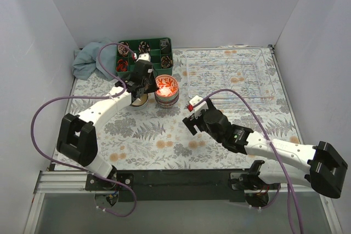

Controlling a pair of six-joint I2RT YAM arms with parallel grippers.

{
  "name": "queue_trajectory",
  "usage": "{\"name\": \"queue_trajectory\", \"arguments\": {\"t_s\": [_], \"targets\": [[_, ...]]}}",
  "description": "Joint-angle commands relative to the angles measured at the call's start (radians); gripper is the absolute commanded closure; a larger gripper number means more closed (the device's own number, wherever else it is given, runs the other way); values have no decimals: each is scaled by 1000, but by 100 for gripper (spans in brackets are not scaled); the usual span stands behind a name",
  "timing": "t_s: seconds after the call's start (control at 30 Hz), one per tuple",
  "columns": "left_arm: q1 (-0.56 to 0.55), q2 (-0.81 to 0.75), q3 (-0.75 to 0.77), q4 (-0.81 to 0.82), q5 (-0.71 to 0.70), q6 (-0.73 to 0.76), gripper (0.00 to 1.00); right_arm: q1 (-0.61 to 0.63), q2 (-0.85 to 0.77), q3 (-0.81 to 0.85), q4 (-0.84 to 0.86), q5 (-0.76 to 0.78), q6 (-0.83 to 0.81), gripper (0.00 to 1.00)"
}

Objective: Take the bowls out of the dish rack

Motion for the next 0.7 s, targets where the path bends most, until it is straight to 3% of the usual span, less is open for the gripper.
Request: {"name": "queue_trajectory", "arguments": {"t_s": [0.0,0.33,0.47,0.5,0.57,0.67], "targets": [[4,-8,83,87,25,24,100,-26,-30,34,-6,-46,64,8],[4,81,63,129,54,16,96,-76,-39,21,-4,-58,81,8],[2,86,46,133,38,24,84,-95,-36,23,-6,-62,86,8],[4,83,41,135,36,24,74,-98,-36,21,-6,-64,86,8],[4,80,31,138,34,27,66,-105,-36,21,-6,-67,86,8],[4,60,18,137,28,30,44,-115,-33,23,-4,-69,86,9]]}}
